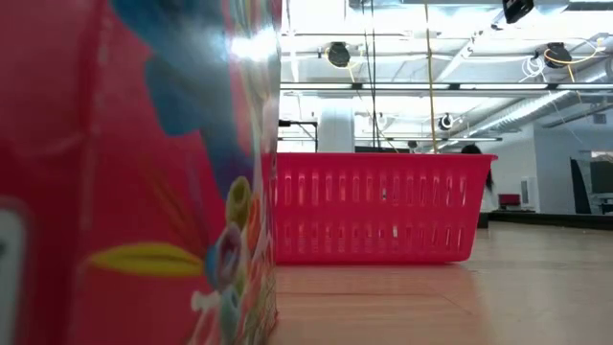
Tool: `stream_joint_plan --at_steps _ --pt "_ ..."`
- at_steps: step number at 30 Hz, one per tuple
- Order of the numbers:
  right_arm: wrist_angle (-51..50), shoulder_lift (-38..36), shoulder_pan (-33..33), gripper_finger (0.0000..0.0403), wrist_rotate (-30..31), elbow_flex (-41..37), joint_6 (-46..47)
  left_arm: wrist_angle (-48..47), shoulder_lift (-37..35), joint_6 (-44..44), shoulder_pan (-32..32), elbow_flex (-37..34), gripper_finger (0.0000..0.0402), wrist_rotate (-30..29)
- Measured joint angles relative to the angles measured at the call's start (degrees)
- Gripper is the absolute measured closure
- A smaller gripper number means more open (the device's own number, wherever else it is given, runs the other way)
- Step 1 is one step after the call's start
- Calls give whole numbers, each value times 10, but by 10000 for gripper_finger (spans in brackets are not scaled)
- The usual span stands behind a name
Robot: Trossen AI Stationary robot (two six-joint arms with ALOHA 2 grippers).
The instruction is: Pick & Place Kitchen Items
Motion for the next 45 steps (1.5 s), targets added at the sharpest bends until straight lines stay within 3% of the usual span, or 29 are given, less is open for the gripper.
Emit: stream_joint_plan --at_steps 15,25,35,41,43,45 --pt "32 7 0 403 0 0 0 0 0 0 0 0 371 0" --pt "86 37 0 403 0 0 14 1 0 58 0 0 371 0" --pt "99 113 0 403 0 0 17 5 0 61 0 0 371 0" --pt "87 163 0 403 1 0 -4 29 0 63 0 0 371 -30" --pt "75 176 0 403 28 0 -12 30 0 61 0 0 371 -31" --pt "55 185 0 403 98 0 -17 31 0 65 0 0 371 -33"
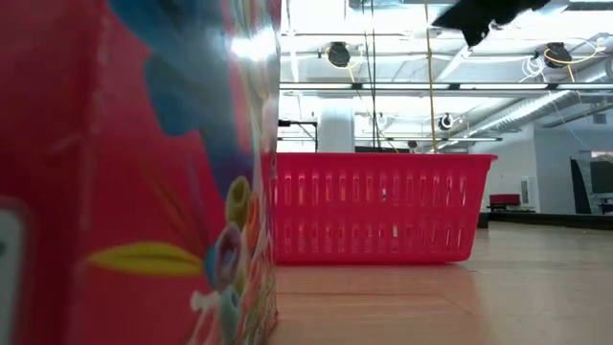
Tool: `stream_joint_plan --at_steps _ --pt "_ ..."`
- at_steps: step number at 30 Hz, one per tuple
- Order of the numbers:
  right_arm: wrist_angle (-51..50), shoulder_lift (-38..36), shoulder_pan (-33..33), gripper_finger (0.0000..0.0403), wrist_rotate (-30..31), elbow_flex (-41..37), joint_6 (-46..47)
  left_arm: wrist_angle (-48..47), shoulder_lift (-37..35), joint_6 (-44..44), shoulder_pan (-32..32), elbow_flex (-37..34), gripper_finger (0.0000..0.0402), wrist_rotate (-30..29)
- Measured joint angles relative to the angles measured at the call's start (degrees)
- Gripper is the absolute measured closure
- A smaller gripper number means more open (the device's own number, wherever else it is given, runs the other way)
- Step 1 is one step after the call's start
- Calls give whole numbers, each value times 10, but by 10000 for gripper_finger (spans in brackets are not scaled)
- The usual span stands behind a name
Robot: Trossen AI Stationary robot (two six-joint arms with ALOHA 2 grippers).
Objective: Pick & Place Kitchen Items
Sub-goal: Put the large black food coloring bottle into the orange basket
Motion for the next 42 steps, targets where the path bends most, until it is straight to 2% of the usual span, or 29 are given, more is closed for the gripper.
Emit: stream_joint_plan --at_steps 5,7,13,22,34,37,42 --pt "-67 16 -2 403 188 0 9 0 11 22 0 0 371 -44" --pt "-81 19 -9 403 232 0 23 0 21 20 0 0 371 -56" --pt "-122 27 -39 403 247 -10 74 12 78 11 0 0 371 -73" --pt "-96 30 -74 403 247 -102 111 71 154 14 0 0 371 -73" --pt "29 29 -102 403 245 -200 113 80 223 10 0 0 371 -73" --pt "71 29 -102 403 227 -220 114 93 243 9 0 0 371 -73" --pt "102 29 -105 397 230 -243 153 108 277 9 0 0 371 -73"
